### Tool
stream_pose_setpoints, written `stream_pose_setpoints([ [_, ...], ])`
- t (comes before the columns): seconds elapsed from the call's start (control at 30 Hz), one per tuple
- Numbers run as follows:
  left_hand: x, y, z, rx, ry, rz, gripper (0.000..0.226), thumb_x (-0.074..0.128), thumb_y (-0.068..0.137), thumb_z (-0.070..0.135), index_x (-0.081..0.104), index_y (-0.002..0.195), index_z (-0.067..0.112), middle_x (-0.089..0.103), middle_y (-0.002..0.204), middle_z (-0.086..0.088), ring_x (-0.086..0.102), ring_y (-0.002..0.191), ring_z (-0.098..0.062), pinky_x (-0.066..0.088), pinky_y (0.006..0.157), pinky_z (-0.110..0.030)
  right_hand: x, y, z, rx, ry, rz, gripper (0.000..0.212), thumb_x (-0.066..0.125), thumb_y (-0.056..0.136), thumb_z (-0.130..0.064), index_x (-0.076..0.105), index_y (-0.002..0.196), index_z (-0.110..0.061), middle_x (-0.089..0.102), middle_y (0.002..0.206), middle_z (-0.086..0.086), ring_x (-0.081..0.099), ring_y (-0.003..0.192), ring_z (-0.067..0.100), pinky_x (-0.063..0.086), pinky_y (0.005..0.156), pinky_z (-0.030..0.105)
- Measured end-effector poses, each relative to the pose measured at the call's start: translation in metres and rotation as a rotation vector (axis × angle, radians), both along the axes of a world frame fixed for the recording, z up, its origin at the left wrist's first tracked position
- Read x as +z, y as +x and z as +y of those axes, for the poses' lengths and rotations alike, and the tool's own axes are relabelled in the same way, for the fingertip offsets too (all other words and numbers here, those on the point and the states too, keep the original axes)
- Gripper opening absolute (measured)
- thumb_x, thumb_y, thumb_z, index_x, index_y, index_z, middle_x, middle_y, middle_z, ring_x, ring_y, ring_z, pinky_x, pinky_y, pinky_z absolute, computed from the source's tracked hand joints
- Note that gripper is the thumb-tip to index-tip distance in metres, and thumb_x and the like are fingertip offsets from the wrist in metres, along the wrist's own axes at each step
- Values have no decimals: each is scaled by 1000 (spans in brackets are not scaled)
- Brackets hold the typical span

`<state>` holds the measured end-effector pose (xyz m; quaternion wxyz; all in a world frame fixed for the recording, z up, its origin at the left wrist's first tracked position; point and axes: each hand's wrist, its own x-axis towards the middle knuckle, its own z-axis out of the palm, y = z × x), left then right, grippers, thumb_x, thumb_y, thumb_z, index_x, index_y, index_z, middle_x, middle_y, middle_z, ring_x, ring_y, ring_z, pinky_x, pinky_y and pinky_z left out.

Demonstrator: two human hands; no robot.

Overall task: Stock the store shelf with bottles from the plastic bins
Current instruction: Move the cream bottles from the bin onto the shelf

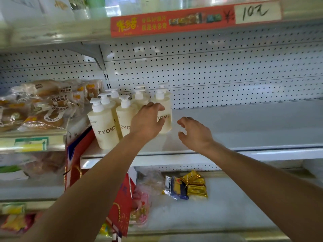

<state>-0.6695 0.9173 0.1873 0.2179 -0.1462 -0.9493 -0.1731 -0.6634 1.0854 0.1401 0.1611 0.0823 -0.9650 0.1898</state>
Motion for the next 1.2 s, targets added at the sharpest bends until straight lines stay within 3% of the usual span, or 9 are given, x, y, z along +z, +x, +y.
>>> stream_pose_setpoints([
  [0.27, -55, 84, 13, 2, 75, -38, 25, 60, 92, 33, 58, 117, 31, 65, 114, 15, 61, 103, -10, 51, 85, -35, -25, 82, 36, 63, 8, 57, 30, 54, 95, -23, 56, 124, -23, 62, 119, -6, 60, 104, 14, 48, 83, 30],
  [0.43, -111, 128, 24, 12, 93, -179, 25, 59, 92, 33, 59, 116, 30, 65, 112, 13, 61, 99, -10, 50, 81, -30, -64, 121, 53, 92, -19, 4, 27, 55, 92, -23, 59, 119, -25, 64, 110, -9, 61, 96, 13, 51, 81, 33],
  [0.53, -154, 150, 27, 19, 109, -309, 23, 59, 92, 32, 61, 114, 26, 66, 111, 8, 64, 97, -15, 53, 83, -37, -102, 138, 57, 109, -14, -94, 22, 55, 91, -24, 61, 113, -25, 66, 105, -8, 63, 94, 17, 51, 78, 33],
  [0.67, -215, 166, 25, 35, 106, -504, 24, 63, 89, 29, 63, 112, 22, 68, 106, 7, 66, 93, -16, 51, 86, -35, -166, 156, 58, 109, -51, -318, 24, 56, 91, -27, 61, 114, -27, 66, 102, -8, 61, 96, 19, 44, 77, 30],
  [0.9, -333, 164, 21, 105, 200, -880, 25, 65, 88, 22, 66, 112, 13, 68, 112, -4, 64, 101, -21, 49, 88, -29, -291, 169, 48, 89, -104, -689, 26, 54, 92, -23, 58, 118, -19, 64, 119, 0, 59, 111, 23, 45, 86, 29],
  [1.0, -386, 162, 21, 116, 275, -1045, 28, 66, 89, 20, 63, 113, 6, 67, 114, -8, 62, 108, -23, 49, 93, -32, -345, 172, 40, 56, -160, -807, 24, 57, 91, -22, 61, 114, -16, 66, 111, 3, 62, 105, 22, 49, 89, 32],
  [1.13, -450, 152, 18, 155, 295, -1223, 41, 64, 91, 21, 55, 128, 4, 60, 130, -13, 58, 117, -25, 46, 99, -33, -410, 175, 30, -12, -220, -918, 21, 59, 88, -19, 64, 104, -7, 69, 99, 9, 65, 91, 24, 53, 80, 34],
  [1.2, -478, 148, 17, 209, 337, -1300, 45, 62, 91, 22, 51, 132, 6, 59, 131, -13, 60, 106, -24, 48, 94, -32, -437, 175, 24, -31, -253, -989, 16, 61, 85, -16, 63, 98, -7, 68, 95, 8, 63, 87, 23, 52, 74, 32],
])
